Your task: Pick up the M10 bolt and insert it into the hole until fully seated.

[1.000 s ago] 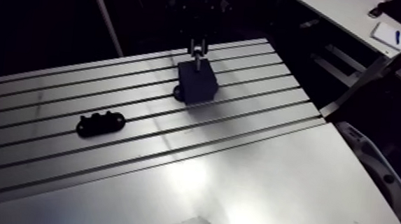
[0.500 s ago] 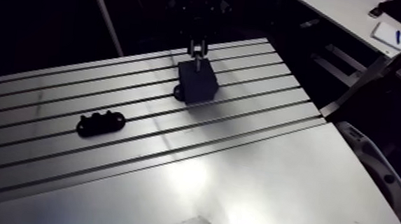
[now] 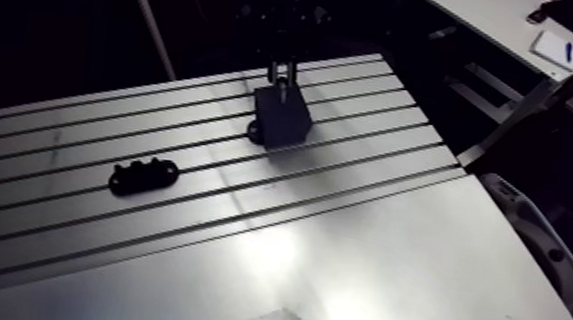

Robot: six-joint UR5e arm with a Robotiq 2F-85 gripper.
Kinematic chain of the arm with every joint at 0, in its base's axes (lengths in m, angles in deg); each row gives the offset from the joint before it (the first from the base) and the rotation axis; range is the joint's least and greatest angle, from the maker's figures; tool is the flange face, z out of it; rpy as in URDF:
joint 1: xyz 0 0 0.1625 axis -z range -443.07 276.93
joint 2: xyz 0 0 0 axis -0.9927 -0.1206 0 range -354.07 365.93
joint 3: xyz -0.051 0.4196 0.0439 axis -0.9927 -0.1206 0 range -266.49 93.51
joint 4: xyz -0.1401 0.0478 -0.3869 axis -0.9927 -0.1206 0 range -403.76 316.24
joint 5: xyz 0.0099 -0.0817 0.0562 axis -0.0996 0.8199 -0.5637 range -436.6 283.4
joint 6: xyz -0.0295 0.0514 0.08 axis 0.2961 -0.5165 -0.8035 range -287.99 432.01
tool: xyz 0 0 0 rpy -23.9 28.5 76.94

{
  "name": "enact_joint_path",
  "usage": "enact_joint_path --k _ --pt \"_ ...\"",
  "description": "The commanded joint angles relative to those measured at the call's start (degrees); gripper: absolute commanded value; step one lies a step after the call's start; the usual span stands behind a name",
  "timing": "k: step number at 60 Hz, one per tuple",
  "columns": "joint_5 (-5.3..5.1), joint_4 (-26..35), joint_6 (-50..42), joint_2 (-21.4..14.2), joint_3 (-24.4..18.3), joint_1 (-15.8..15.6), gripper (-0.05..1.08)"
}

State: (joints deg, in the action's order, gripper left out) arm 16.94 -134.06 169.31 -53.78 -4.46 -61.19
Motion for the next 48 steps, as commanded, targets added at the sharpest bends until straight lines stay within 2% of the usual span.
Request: enact_joint_path --k 1,4,5,6,7,8,9,10,11,15,29,36,42,45,48 --pt "-0.06 -1.65 0.04 0.01 0.68 0.01 1.08" --pt "-0.08 -2.81 0.05 0.00 1.04 0.01 1.06" --pt "-0.08 -3.19 0.05 -0.08 1.14 0.01 0.96" --pt "-0.08 -3.19 0.05 -0.08 1.14 0.01 0.96" --pt "0.00 -3.54 0.05 -0.09 1.23 0.08 0.74" --pt "0.00 -3.54 0.05 -0.09 1.23 0.08 0.74" --pt "0.31 -3.52 0.05 -0.17 1.32 0.02 0.42" --pt "0.31 -3.52 0.05 -0.17 1.32 0.02 0.42" --pt "0.43 -3.59 0.05 -0.18 1.33 0.01 0.05" --pt "0.02 -4.08 -0.03 -0.41 1.57 0.18 0.01" --pt "0.10 -5.20 0.13 -1.29 1.77 0.79 0.00" --pt "0.00 -5.38 0.68 -4.28 1.84 0.56 0.00" --pt "0.51 -6.86 2.69 -9.94 2.55 -0.43 0.00" --pt "0.68 -7.08 2.83 -10.69 2.48 -0.58 0.00" --pt "0.38 -6.24 2.87 -11.61 1.92 -1.09 0.00"
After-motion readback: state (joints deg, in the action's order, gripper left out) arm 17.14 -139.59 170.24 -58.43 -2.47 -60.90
